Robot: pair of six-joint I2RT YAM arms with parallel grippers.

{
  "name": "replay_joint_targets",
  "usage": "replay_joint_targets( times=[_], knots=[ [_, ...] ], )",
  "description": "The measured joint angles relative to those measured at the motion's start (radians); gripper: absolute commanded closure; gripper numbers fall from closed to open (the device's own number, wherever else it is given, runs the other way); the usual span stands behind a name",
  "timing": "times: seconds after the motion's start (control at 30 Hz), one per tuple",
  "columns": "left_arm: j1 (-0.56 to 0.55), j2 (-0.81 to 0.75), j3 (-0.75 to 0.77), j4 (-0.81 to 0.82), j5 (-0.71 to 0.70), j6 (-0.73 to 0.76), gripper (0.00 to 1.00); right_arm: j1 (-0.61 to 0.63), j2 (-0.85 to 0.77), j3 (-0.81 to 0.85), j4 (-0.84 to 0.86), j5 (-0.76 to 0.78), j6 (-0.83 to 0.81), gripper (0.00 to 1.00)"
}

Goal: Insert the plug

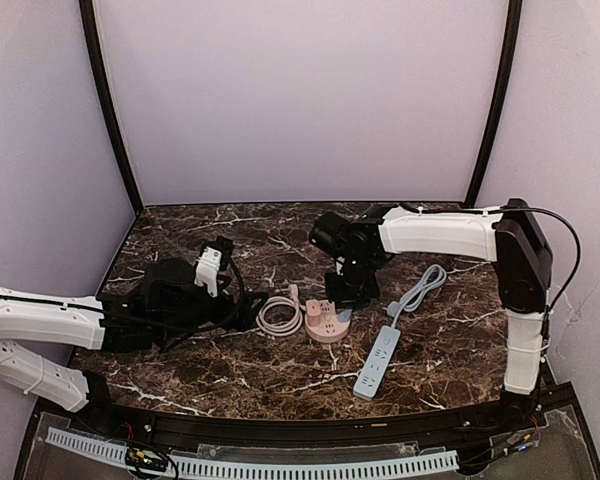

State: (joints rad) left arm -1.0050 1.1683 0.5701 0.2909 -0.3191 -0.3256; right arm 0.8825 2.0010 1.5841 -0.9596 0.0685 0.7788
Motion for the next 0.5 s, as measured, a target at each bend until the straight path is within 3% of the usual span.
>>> replay_joint_targets(
  times=[0.5],
  knots=[
    [0.0,-0.023,-0.027,0.011,0.005,-0.002,0.0,0.001,0.064,0.045,-0.02,0.022,-0.006,1.0]
  ],
)
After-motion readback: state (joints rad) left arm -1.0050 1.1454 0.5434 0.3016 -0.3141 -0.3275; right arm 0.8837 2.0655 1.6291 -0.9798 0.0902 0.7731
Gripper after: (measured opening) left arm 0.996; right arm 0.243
